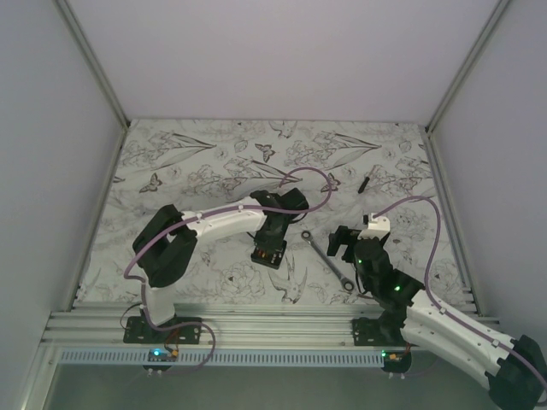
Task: Snap on the fuse box
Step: Install the fuse at the fuse box base.
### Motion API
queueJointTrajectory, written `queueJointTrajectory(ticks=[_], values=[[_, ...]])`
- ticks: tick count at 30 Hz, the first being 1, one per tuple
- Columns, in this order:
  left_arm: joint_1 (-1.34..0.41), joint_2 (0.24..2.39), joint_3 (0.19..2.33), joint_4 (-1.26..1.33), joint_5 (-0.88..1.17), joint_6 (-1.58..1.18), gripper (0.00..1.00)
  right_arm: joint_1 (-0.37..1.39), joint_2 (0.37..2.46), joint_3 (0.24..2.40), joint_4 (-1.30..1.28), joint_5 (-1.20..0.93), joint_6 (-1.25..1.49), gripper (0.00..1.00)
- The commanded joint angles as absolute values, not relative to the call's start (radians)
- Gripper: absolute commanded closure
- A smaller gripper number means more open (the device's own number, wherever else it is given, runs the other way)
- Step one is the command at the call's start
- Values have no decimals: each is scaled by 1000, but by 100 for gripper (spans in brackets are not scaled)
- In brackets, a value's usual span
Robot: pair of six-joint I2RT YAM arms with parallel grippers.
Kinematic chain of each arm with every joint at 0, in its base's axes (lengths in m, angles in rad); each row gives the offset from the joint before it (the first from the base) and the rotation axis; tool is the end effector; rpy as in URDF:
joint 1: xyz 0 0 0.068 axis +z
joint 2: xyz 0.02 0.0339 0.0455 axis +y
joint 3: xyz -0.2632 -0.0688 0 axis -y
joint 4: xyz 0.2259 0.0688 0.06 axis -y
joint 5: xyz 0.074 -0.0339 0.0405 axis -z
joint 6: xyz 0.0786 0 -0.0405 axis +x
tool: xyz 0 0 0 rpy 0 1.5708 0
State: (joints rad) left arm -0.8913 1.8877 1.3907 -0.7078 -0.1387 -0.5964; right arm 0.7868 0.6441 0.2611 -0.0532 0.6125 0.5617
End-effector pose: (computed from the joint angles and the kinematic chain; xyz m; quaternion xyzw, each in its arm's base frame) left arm 0.2495 -0.2915 0.1668 0.1316 0.9721 -0.0728 0.1797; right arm 0.1498 0.0862 0.1843 0.0707 0.8172 0.1212 0.5590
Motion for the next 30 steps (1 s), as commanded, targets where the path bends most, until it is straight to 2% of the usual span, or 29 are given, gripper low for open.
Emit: queueJointTrajectory(ticks=[1,30], values=[[-903,1911,1399,-757,-166,-620,100,783,646,261,-37,640,573,0],[-967,1924,1329,-757,-236,-681,100,782,651,259,-29,630,568,0]])
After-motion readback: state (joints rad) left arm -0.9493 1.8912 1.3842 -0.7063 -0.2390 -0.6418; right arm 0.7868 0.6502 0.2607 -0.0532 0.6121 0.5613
